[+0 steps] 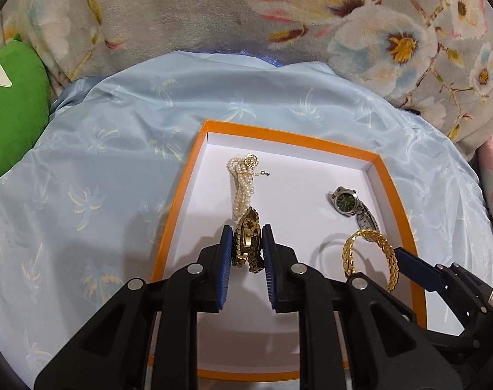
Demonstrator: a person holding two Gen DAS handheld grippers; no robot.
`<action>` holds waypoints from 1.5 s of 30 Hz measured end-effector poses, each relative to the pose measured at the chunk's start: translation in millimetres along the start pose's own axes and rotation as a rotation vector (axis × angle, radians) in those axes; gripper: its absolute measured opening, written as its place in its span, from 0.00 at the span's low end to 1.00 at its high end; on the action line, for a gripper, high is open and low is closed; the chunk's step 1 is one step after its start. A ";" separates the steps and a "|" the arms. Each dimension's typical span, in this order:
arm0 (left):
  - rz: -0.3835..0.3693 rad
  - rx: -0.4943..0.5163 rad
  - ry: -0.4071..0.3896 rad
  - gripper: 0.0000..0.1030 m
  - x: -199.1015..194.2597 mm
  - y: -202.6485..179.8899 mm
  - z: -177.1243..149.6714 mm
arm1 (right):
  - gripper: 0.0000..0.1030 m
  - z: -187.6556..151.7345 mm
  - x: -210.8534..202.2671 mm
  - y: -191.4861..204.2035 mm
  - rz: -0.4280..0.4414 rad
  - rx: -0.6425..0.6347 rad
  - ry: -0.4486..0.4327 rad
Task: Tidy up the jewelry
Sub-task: 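Open the right tool over the box while the left tool releases the gold watch inside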
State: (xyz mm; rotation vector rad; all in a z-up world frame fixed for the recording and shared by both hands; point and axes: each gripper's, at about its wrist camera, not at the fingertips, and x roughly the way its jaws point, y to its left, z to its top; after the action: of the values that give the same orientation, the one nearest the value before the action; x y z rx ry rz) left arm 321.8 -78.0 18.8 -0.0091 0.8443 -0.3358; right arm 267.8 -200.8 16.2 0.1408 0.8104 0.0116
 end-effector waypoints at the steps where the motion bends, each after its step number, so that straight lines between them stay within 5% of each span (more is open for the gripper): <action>1: 0.007 0.000 0.002 0.17 1.7 0.2 -0.8 | 0.54 -0.6 0.8 0.2 -0.011 -0.007 -0.002; 10: 0.013 -0.015 0.000 0.19 4.9 5.5 -3.5 | 0.55 -2.5 4.7 1.3 -0.025 -0.028 -0.002; 13: 0.011 -0.034 -0.004 0.34 3.8 8.9 -3.3 | 0.55 -3.0 4.1 0.1 -0.022 -0.026 -0.005; 17: 0.016 -0.059 -0.033 0.38 -5.7 15.4 -2.8 | 0.55 -3.4 0.6 -3.9 -0.003 -0.008 -0.013; 31: -0.015 -0.096 -0.019 0.38 -36.8 28.7 -27.2 | 0.50 -30.4 -43.7 -3.3 0.016 -0.024 -0.015; 45: -0.060 -0.046 0.008 0.37 -51.0 -3.8 -54.9 | 0.48 -49.5 -65.9 -23.1 -0.016 0.034 -0.030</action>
State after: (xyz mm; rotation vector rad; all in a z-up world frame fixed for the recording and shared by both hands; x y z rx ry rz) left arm 249.0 -59.7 20.0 -0.0759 0.8612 -0.3735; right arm 185.5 -221.9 27.1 0.1659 0.7823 -0.0194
